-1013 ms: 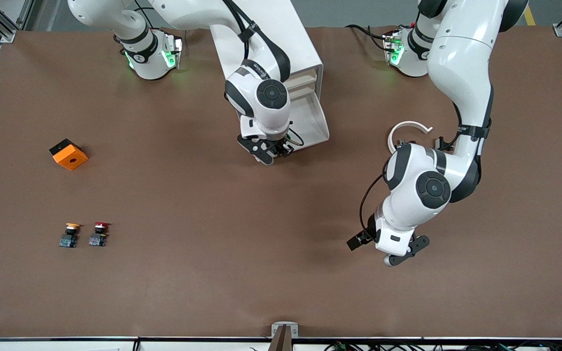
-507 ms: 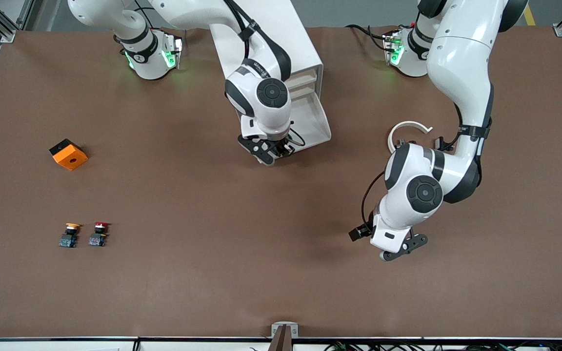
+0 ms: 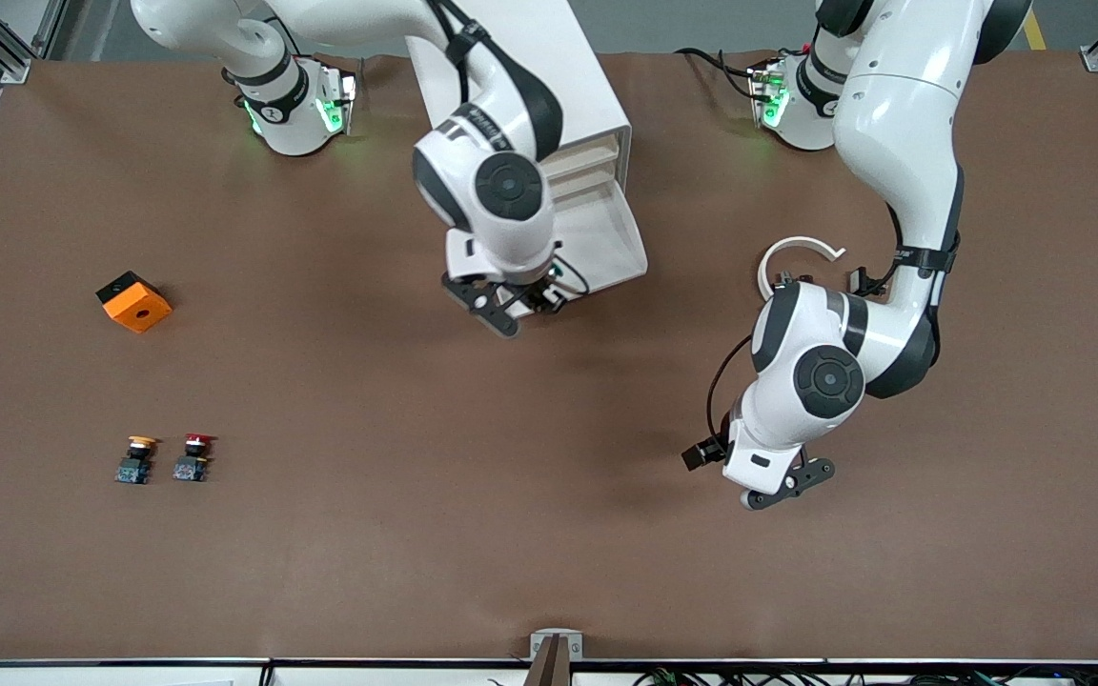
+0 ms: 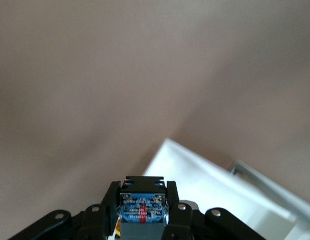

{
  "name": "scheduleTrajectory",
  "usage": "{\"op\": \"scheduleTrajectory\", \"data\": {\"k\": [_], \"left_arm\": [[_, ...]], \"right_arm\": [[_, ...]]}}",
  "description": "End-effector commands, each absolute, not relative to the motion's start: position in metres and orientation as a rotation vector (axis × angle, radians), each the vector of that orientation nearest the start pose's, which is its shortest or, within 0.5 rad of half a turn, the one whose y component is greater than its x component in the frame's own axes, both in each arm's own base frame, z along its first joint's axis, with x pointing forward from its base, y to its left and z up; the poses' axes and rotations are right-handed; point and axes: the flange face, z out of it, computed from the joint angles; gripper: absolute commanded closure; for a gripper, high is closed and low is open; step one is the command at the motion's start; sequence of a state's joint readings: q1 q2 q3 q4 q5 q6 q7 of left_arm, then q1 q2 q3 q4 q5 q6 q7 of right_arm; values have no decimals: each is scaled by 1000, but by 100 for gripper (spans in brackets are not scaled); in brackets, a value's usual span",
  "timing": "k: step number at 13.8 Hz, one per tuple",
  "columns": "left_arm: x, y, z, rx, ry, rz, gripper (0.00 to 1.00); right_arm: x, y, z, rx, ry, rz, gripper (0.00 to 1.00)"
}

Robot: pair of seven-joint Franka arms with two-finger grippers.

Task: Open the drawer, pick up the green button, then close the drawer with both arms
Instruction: 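Carry the button toward the red button while the left gripper releases the drawer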

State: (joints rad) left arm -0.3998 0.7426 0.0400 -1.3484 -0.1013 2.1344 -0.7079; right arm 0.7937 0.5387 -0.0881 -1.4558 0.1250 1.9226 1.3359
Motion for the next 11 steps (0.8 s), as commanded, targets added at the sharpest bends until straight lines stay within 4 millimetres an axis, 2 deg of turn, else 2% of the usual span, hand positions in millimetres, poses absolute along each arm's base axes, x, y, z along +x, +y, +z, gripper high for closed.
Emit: {"op": "scheduleTrajectory", "data": {"k": [1, 4, 5, 6, 9, 10, 11], "left_arm": [[685, -280, 288, -3152, -606, -1, 0], [660, -322, 277, -3137, -659, 55, 0], [655, -327, 275, -3130, -672, 61, 0], [650, -336, 273, -3131, -645, 67, 0], [625, -376, 267, -3141, -536, 71, 0], [619, -385, 265, -3145, -511, 72, 0], [613, -395, 264, -3149, -488, 74, 0]], "right_arm": [[570, 390, 401, -2981, 851, 167, 100], [626, 298, 399, -3004, 639, 128, 100], [640, 268, 397, -3016, 564, 115, 100], [656, 229, 393, -3030, 463, 92, 100], [687, 125, 364, -3041, 276, 17, 100], [694, 95, 349, -3049, 236, 12, 100], [699, 76, 335, -3054, 209, 9, 100]]}}
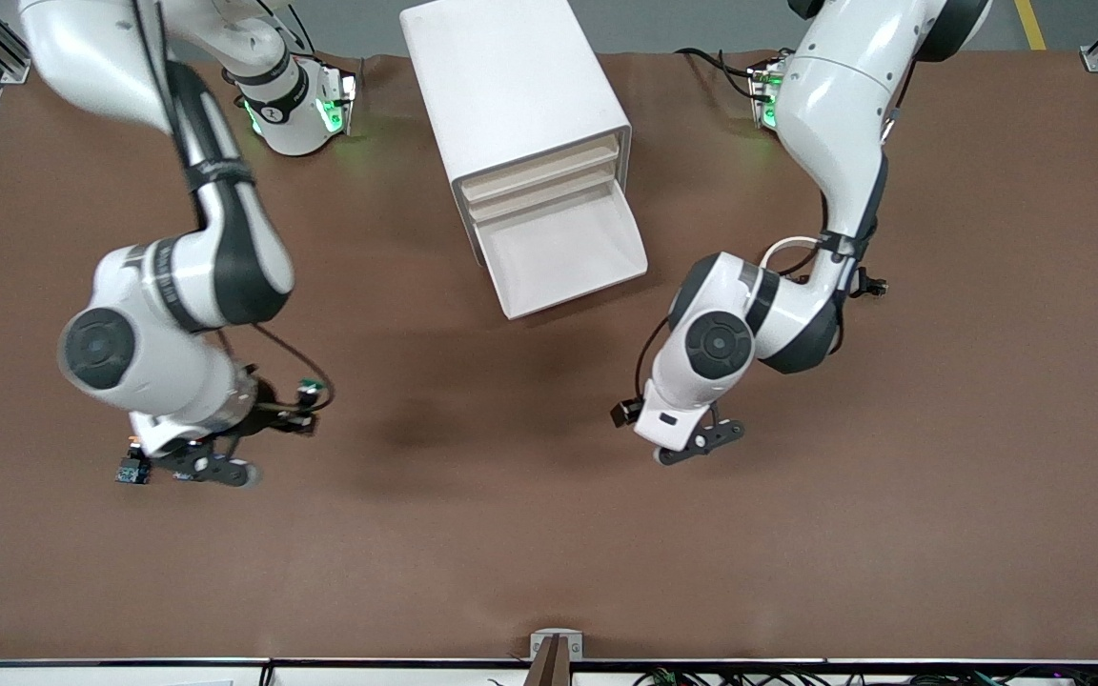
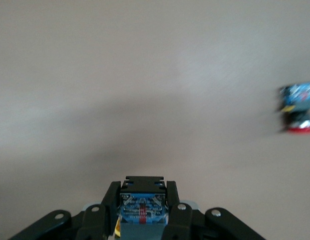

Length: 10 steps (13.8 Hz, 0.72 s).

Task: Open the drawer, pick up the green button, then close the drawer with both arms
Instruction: 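Carry the button toward the red button while the left gripper releases the drawer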

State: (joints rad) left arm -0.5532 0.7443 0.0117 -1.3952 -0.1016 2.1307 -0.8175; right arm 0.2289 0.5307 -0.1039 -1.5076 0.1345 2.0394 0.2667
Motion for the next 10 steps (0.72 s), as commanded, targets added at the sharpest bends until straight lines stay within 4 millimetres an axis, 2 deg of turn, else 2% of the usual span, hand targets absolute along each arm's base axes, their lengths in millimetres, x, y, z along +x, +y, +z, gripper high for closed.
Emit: {"op": "scheduleTrajectory", "data": {"k": [1, 3, 5, 6, 8, 10], "left_arm": [[608, -402, 264, -3150, -473, 76, 0], [602, -410, 262, -3151, -455, 82, 0], [595, -420, 261, -3147, -463, 83, 0], [593, -423, 261, -3146, -475, 82, 0], [579, -436, 255, -3136, -464, 102, 0], [565, -450, 250, -3121, -496, 117, 0]], "right_arm": [[704, 52, 316, -3057, 205, 2, 100], [710, 26, 286, -3061, 206, -6, 100], [712, 20, 257, -3072, 212, 9, 100], [711, 10, 240, -3073, 237, 38, 100], [714, 0, 224, -3074, 256, 56, 100], [714, 0, 214, -3077, 255, 73, 100]]}}
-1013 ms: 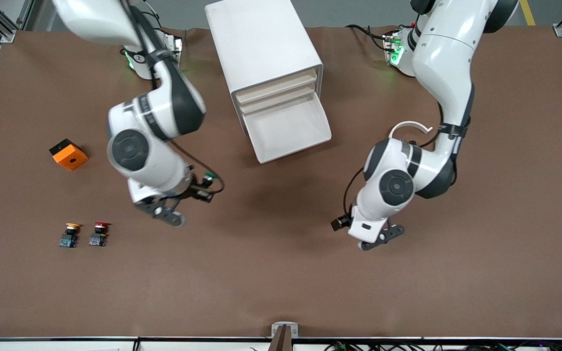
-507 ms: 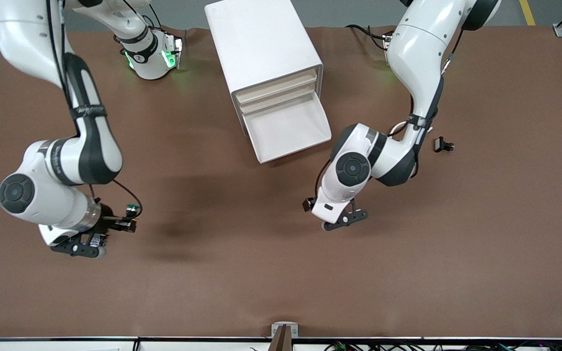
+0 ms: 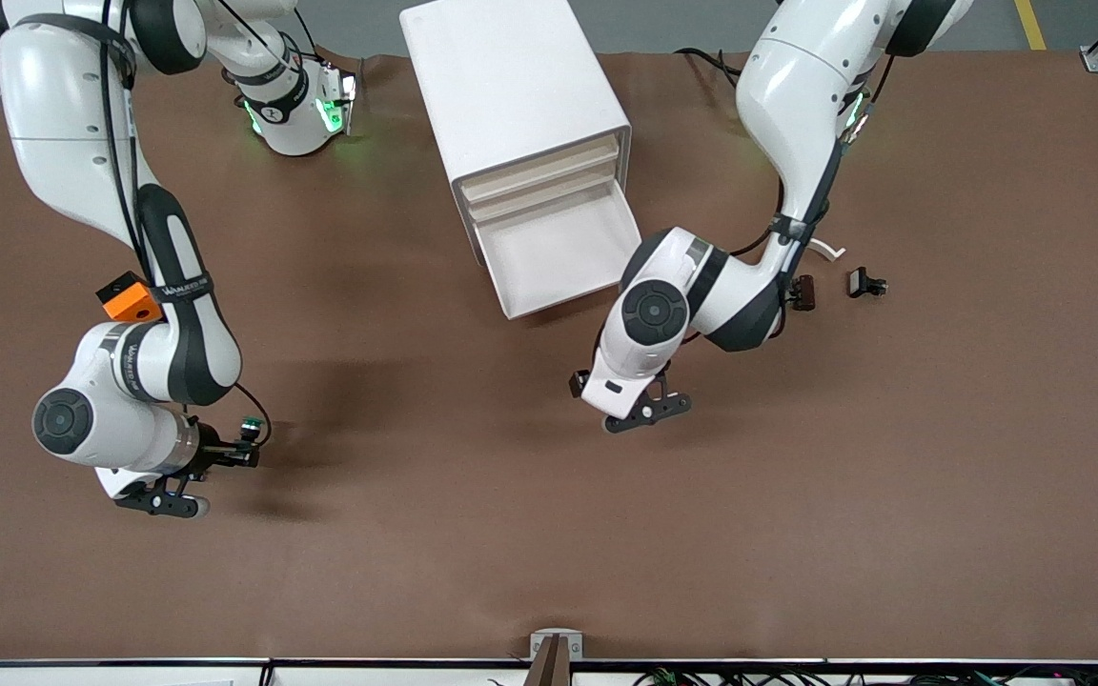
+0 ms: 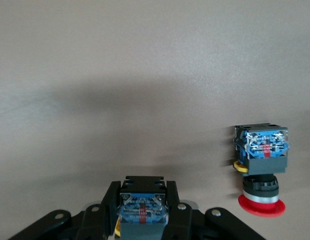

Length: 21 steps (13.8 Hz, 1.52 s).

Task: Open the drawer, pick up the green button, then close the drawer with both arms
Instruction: 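Set the button beside the red button while the left gripper pushes the drawer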

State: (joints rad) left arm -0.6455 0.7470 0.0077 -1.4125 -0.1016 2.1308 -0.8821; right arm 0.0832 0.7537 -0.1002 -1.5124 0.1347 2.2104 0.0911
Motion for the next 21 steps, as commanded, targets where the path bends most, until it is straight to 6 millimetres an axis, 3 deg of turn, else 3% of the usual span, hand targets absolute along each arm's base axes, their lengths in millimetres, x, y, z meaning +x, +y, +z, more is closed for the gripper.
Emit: {"op": "scheduleTrajectory", "data": {"k": [1, 5, 10, 14, 21], "left_arm": [[557, -455, 245, -3109, -527, 135, 0], [535, -473, 237, -3067, -702, 205, 0], [499, -490, 222, -3050, -657, 293, 0], [474, -512, 225, -3071, -588, 348, 0], [426, -538, 251, -3024, -441, 491, 0]], "right_arm": [[714, 0, 210, -3078, 253, 77, 100], [717, 0, 206, -3081, 251, 75, 100], [722, 0, 207, -3085, 192, 57, 100], [725, 0, 200, -3088, 191, 21, 100], [726, 1, 195, -3090, 190, 2, 100]]}}
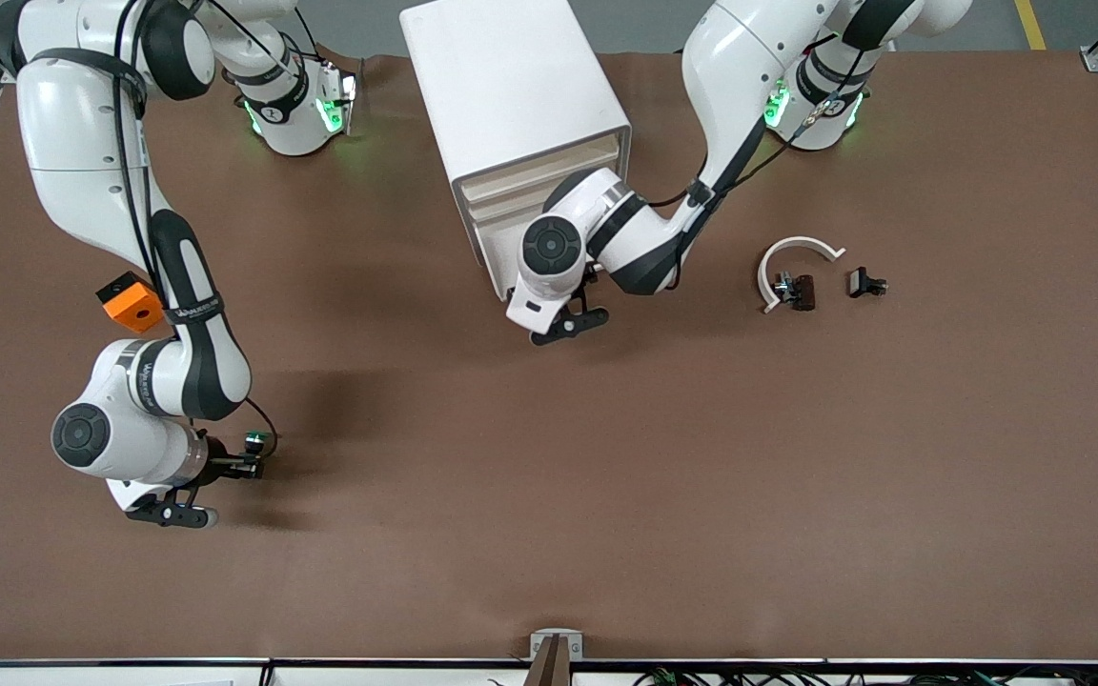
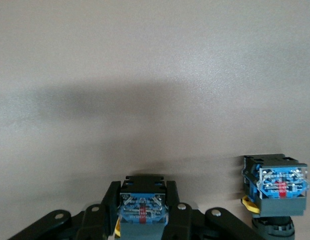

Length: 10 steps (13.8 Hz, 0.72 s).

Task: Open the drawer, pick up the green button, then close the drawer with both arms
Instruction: 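Set the button beside the red button while the left gripper pushes the drawer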

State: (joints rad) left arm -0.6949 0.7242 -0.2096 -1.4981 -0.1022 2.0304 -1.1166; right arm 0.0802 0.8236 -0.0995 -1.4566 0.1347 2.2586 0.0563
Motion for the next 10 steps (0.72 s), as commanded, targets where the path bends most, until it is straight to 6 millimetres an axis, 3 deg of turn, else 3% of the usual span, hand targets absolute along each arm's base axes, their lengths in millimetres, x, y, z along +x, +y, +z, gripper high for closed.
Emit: {"op": "scheduleTrajectory", "data": {"k": [1, 9, 10], "left_arm": [[419, -542, 256, -3012, -442, 508, 0], [379, -567, 255, -2987, -422, 600, 0], [375, -571, 257, -2989, -441, 639, 0]], "right_arm": [[726, 1, 195, -3091, 189, 0, 100], [726, 4, 187, -3093, 183, -8, 100], [727, 5, 189, -3093, 182, -14, 29]]}}
